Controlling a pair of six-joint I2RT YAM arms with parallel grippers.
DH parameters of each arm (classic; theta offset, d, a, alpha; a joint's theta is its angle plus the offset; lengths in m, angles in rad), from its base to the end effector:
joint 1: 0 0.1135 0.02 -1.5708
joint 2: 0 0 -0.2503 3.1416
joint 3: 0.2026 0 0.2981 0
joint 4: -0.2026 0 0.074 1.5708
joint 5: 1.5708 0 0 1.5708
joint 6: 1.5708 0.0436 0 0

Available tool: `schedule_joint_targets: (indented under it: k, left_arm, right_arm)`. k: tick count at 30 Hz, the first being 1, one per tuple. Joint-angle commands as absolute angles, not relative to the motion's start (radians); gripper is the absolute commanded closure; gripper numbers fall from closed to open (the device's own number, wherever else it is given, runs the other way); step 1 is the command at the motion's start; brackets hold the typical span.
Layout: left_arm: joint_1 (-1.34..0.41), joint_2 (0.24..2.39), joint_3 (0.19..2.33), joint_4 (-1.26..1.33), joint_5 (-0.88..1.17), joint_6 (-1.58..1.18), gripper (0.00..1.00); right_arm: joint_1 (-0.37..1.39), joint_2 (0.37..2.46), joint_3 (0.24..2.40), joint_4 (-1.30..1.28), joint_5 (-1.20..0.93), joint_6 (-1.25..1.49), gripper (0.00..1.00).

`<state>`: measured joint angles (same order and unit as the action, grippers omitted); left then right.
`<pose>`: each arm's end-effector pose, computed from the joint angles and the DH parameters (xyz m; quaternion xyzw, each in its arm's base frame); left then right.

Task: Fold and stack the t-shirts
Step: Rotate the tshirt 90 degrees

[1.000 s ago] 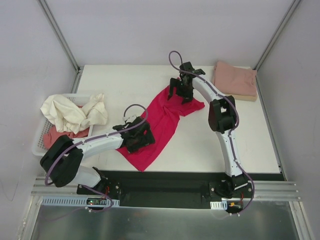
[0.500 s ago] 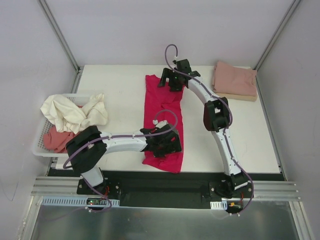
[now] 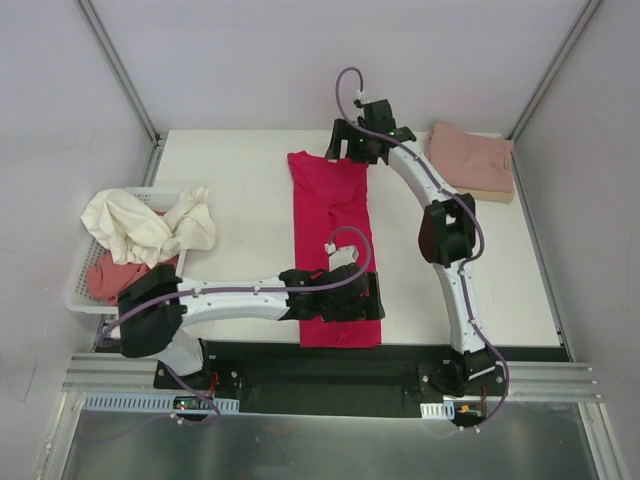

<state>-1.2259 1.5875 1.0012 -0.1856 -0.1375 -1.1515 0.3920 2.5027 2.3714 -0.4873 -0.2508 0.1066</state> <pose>0.1356 -0.3599 0.1704 0.0075 0.9195 -0.3364 0.2034 0.5623 0.2442 0.2166 -0.1821 0.8647 0.2199 0.4132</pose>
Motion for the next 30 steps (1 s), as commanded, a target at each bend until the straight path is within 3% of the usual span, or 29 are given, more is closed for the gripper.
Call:
schedule_joint_targets:
  k: [1, 7, 9, 14, 17, 24, 28, 30]
  left_arm:
    - [-1.259, 1.422, 0.977, -0.213, -0.224, -1.082, 0.01]
    - [-1.258, 1.23, 0.843, -0.365, -0.296, -1.1, 0.01]
    - [-1.252, 1.169, 0.802, -0.422, -0.301, -1.124, 0.01]
    - [-1.232, 1.074, 0.672, -0.491, -0.22, -1.21, 0.01]
    - [-1.223, 1.068, 0.621, -0.492, -0.177, -1.245, 0.05]
    - [-1.215, 1.175, 0.652, -0.482, -0.138, -1.253, 0.28]
    - [-1.206, 1.268, 0.683, -0.479, -0.103, -1.247, 0.54]
    - [-1.195, 1.302, 0.684, -0.477, -0.091, -1.253, 0.59]
  right_arm:
    - [0.387, 2.11, 2.248, -0.463, -0.184, 0.041, 0.03]
    - [0.38, 1.742, 1.861, -0.442, -0.095, 0.035, 0.03]
    - [0.379, 1.642, 1.63, -0.437, -0.028, 0.049, 0.03]
    - [0.374, 1.31, 1.112, -0.391, -0.055, 0.093, 0.03]
    - [0.376, 1.165, 0.945, -0.371, -0.064, 0.15, 0.03]
    - [0.393, 0.918, 0.669, -0.385, -0.075, 0.288, 0.03]
    - [0.419, 0.828, 0.594, -0.408, -0.072, 0.308, 0.03]
    - [0.437, 0.793, 0.586, -0.474, -0.057, 0.299, 0.03]
